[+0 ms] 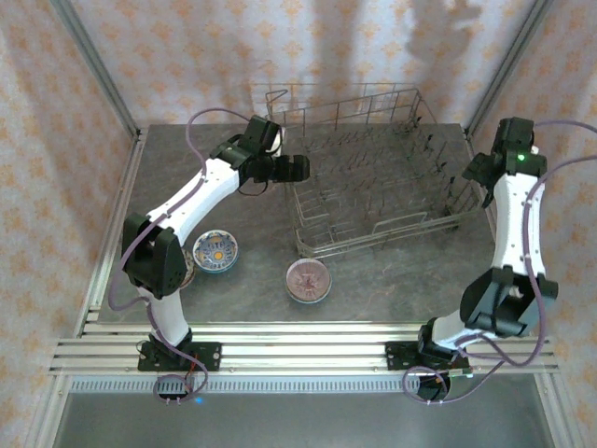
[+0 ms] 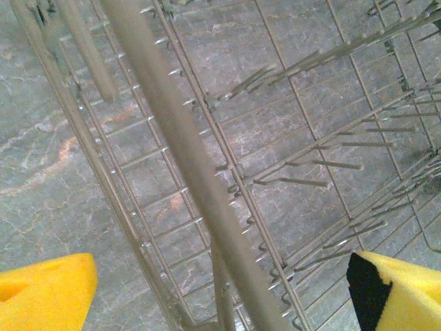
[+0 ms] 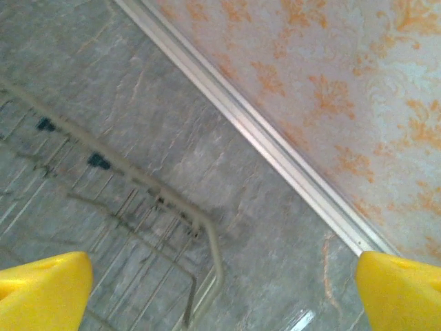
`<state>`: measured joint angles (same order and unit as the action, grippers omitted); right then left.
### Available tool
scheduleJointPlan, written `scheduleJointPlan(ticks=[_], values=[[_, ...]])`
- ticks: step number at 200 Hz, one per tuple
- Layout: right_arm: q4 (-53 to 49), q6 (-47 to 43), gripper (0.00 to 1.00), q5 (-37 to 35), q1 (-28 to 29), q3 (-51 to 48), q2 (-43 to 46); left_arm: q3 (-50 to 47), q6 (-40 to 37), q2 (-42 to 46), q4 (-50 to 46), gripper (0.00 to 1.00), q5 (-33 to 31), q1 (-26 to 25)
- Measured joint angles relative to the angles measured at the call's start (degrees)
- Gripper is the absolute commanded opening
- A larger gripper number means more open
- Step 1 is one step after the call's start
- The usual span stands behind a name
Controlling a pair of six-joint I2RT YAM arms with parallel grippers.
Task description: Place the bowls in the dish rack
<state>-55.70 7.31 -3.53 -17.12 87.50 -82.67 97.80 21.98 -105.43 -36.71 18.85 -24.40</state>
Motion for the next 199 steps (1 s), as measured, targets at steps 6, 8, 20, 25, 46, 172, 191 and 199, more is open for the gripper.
scheduleJointPlan(ticks=[6,8,20,25,46,172,191,199], values=[[-0.31,0.35,0.97,0.79,0.39,-1.46,1.51,0.79,-0.26,-0.24,-0.5,0.94,-0.07,0.0],[-0.42,0.57,0.97,1.05,0.55,-2.05,2.03,1.11,-0.39,-0.39,-0.7,0.93,-0.02,0.0],[-1.11,1.46,0.97,2.64,1.79,-5.4,4.81,2.64,-0.66,-1.2,-1.55,0.93,0.02,0.0],[-1.46,1.86,0.97,3.39,2.43,-6.82,5.7,2.99,-0.66,-1.66,-1.88,0.93,0.04,0.0],[-1.95,3.87,0.97,6.03,4.76,-12.37,8.13,3.56,-0.26,-3.43,-2.73,0.93,1.38,0.04],[3.74,7.37,0.99,12.46,4.98,-16.15,1.68,0.57,5.7,-1.9,0.7,0.93,2.89,-2.58],[4.72,7.54,0.99,13.68,3.85,-14.62,-0.02,0.33,6.56,-1.81,1.18,0.93,2.64,-3.32],[4.96,7.54,1.0,14.05,3.3,-13.9,-0.7,0.33,6.73,-1.81,1.25,0.93,2.58,-3.65]])
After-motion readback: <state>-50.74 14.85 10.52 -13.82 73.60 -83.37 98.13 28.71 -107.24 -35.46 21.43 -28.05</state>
